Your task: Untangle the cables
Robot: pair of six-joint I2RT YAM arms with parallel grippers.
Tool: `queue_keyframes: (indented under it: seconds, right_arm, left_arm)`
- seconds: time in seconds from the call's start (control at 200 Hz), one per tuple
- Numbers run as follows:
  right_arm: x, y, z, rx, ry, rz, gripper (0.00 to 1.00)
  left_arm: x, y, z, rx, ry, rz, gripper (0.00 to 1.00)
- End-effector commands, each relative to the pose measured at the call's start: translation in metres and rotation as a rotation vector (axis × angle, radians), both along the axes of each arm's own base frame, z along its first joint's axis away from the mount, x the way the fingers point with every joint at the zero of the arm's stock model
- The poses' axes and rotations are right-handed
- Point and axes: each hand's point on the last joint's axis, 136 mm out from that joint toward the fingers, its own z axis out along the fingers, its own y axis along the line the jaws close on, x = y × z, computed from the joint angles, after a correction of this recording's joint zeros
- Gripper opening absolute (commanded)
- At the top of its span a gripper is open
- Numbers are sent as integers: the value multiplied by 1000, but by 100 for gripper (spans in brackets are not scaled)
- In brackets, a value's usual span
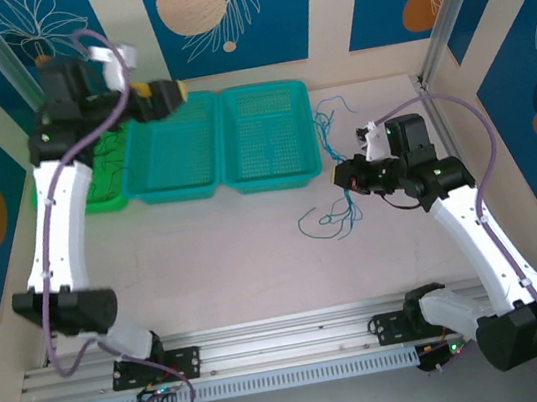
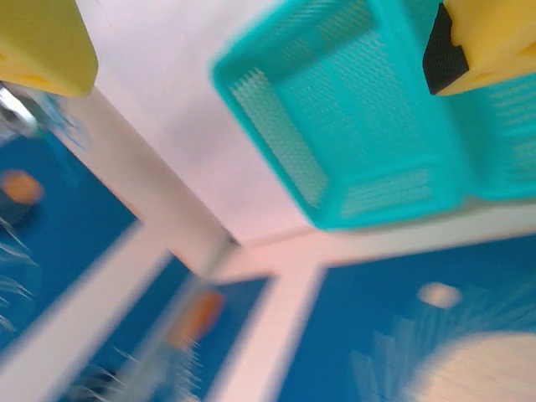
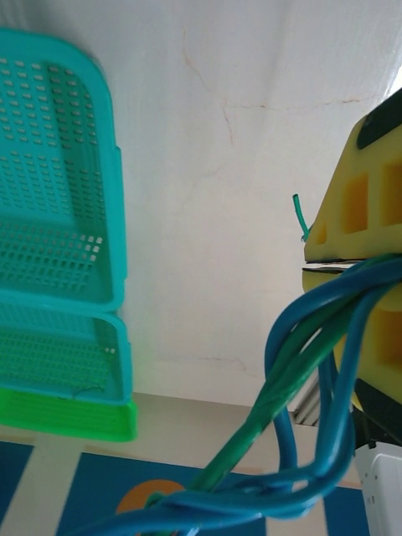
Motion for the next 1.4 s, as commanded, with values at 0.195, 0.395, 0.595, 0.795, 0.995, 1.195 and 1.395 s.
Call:
queue_keyframes:
  seconds: [0.195, 0.395, 0.595, 0.795, 0.995, 1.195, 1.395]
  right_arm:
    - [-7, 22, -17, -61, 12, 82, 0]
    - [-4, 32, -35, -153, 46, 63, 0]
    - [-5, 43, -41, -203, 48, 85, 0]
    - [-9, 57, -40, -195, 36, 141, 0]
    - [-5, 41, -51, -256, 46, 46, 0]
    - [-11, -11, -118, -197, 188, -192, 10]
    - [-34, 10, -113, -127, 185, 33, 42]
  left_arm:
    - [-62, -81, -54, -228, 73, -114, 97]
    - [-72, -126, -94, -243, 125, -95, 80]
    - [-79, -167, -119, -241, 194, -185, 65]
    - [-70, -179, -130, -248, 210, -169, 41]
    - [-62, -174, -145, -208, 216, -114, 0]
    - [-62, -148, -150, -159, 161, -35, 0]
    - [-94, -188, -195, -117, 209, -272, 0]
